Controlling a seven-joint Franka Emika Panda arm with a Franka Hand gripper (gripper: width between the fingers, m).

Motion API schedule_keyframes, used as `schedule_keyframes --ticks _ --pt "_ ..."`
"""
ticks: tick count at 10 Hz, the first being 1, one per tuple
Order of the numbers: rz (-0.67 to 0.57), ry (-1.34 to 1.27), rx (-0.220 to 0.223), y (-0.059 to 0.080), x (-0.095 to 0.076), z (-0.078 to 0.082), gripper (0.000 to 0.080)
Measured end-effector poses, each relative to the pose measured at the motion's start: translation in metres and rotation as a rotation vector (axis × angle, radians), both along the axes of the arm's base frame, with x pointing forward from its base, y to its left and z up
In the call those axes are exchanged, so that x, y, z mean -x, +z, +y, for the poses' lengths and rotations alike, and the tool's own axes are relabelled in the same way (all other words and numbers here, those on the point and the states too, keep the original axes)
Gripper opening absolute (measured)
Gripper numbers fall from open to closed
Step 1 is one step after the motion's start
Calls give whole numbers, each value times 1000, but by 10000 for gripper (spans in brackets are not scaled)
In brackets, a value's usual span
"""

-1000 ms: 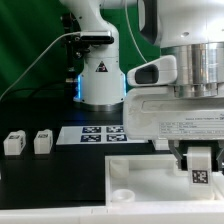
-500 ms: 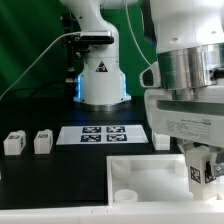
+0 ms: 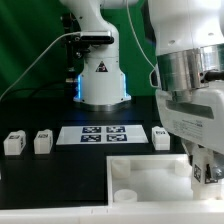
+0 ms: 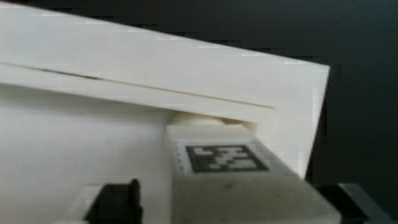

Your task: Assemble one leg

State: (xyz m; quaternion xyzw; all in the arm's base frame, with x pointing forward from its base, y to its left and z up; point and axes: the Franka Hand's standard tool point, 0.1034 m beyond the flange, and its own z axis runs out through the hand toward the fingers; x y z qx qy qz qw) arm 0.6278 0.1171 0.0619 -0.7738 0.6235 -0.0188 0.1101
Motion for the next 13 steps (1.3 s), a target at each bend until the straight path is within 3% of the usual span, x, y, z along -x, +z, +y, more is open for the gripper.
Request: schedule_keyframes --ticks 1,2,3,4,8,10,11,12,13 --pt "0 3 0 0 0 0 574" --pt "-19 128 21 1 0 2 574" --pt "-48 301 53 2 -1 4 634" --pt "-68 462 94 4 -1 8 645" --pt "-88 866 176 2 1 6 648" --pt "-70 1224 277 8 -6 9 648" --pt "-77 1288 289 9 -7 8 648" --pt "-71 1209 274 8 -6 9 563" --pt "-68 1184 271 8 -6 9 428"
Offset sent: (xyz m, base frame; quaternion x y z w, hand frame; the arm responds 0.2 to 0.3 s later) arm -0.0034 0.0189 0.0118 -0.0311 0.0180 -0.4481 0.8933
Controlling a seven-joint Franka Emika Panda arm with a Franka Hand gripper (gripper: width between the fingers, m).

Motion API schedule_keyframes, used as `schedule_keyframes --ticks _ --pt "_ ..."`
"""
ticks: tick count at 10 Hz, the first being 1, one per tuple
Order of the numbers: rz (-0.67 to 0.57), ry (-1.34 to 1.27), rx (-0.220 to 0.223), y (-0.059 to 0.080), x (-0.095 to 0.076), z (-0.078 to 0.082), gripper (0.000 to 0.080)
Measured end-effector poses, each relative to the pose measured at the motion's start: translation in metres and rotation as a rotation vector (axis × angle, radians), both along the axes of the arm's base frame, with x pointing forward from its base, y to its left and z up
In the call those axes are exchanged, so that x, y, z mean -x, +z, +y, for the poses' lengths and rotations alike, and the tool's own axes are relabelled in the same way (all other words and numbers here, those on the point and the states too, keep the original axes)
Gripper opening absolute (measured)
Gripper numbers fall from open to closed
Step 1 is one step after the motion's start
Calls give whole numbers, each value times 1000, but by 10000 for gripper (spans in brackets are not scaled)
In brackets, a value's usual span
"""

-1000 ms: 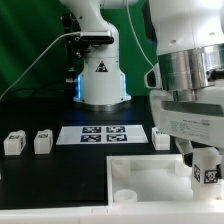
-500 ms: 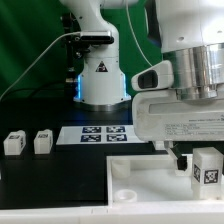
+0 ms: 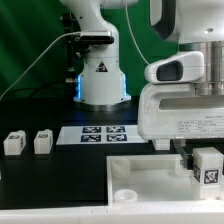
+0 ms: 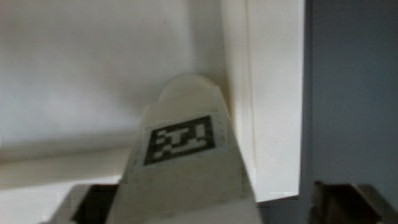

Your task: Assemble one leg

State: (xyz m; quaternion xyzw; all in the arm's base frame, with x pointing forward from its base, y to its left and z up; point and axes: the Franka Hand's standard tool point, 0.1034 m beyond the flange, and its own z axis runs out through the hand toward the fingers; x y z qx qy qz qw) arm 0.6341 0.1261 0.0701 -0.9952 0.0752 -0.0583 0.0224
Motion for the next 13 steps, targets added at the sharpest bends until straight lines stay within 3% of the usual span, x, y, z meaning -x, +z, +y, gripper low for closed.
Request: schedule_keyframes --ticks 1,2,8,13 --pt "2 -55 -6 0 0 -1 428" --pt "8 -183 -19 0 0 -4 296" --pt "56 -1020 -132 -2 1 -10 296" --pt "129 -1700 -291 -3 4 -10 297"
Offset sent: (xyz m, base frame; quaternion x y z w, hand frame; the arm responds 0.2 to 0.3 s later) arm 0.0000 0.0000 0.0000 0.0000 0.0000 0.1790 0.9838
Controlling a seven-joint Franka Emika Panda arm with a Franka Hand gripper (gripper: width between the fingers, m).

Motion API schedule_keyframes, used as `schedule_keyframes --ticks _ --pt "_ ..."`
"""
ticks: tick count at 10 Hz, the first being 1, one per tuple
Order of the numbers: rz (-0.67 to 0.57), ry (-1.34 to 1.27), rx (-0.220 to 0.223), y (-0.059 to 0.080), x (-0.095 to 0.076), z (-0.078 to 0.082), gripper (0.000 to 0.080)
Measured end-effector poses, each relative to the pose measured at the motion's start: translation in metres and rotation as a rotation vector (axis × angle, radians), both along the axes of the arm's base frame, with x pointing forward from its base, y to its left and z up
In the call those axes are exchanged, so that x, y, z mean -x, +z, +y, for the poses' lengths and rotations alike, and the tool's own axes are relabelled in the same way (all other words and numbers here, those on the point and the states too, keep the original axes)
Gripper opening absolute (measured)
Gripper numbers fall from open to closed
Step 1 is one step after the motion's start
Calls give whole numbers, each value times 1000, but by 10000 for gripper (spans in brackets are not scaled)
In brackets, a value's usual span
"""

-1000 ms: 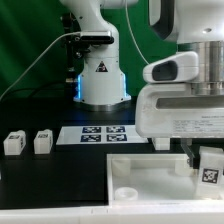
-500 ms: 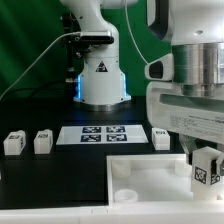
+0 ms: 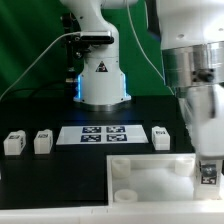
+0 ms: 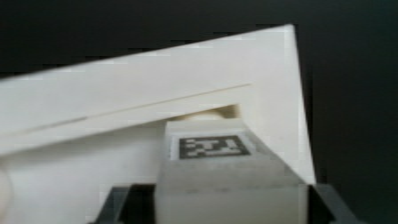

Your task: Assemble one leg

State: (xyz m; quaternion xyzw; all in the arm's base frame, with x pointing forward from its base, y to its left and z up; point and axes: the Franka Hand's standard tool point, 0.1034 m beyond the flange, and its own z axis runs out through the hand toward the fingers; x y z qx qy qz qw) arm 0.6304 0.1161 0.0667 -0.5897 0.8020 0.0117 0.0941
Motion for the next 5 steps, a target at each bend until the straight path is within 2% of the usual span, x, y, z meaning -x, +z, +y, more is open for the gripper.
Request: schedule_keyframes --ticks 2,3,4,5 --pt "0 -42 -1 0 0 -1 297" --pt "-1 -29 0 0 1 0 348" --pt "-1 -27 0 -1 1 0 484" --pt "-1 -25 0 -1 1 0 484"
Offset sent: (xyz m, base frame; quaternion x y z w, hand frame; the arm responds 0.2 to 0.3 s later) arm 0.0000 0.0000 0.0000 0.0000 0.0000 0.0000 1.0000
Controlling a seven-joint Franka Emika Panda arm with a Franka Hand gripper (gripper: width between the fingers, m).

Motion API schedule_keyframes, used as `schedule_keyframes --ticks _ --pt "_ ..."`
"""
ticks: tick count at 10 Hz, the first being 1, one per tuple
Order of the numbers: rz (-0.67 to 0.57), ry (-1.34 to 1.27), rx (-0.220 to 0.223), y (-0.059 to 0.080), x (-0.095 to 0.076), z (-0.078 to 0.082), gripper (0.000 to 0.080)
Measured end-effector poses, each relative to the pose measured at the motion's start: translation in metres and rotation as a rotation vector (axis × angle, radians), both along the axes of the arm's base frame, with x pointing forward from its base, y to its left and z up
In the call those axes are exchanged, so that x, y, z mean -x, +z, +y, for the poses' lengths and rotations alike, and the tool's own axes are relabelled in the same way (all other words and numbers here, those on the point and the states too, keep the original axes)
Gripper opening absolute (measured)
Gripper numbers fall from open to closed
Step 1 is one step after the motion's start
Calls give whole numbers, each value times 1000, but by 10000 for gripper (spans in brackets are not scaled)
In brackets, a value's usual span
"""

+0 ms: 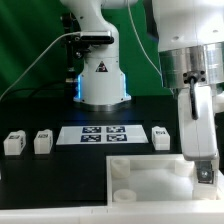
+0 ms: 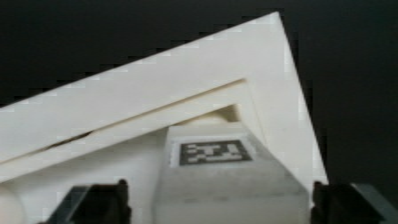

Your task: Assemble one leg

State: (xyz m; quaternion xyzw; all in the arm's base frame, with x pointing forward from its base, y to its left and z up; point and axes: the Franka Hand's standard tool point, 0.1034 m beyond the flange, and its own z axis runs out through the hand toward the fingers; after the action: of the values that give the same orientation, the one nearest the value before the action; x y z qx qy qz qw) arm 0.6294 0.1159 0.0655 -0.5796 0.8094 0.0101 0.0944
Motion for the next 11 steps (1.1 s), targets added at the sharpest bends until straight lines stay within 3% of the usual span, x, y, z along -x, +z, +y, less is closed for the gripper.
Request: schedule_keyframes --ticks 1,2,7,11 --pt "0 2 0 0 0 0 612" --pt "0 3 0 0 0 0 638" --pt "-57 68 -13 26 10 15 649" --pt "-55 82 -12 24 11 18 649"
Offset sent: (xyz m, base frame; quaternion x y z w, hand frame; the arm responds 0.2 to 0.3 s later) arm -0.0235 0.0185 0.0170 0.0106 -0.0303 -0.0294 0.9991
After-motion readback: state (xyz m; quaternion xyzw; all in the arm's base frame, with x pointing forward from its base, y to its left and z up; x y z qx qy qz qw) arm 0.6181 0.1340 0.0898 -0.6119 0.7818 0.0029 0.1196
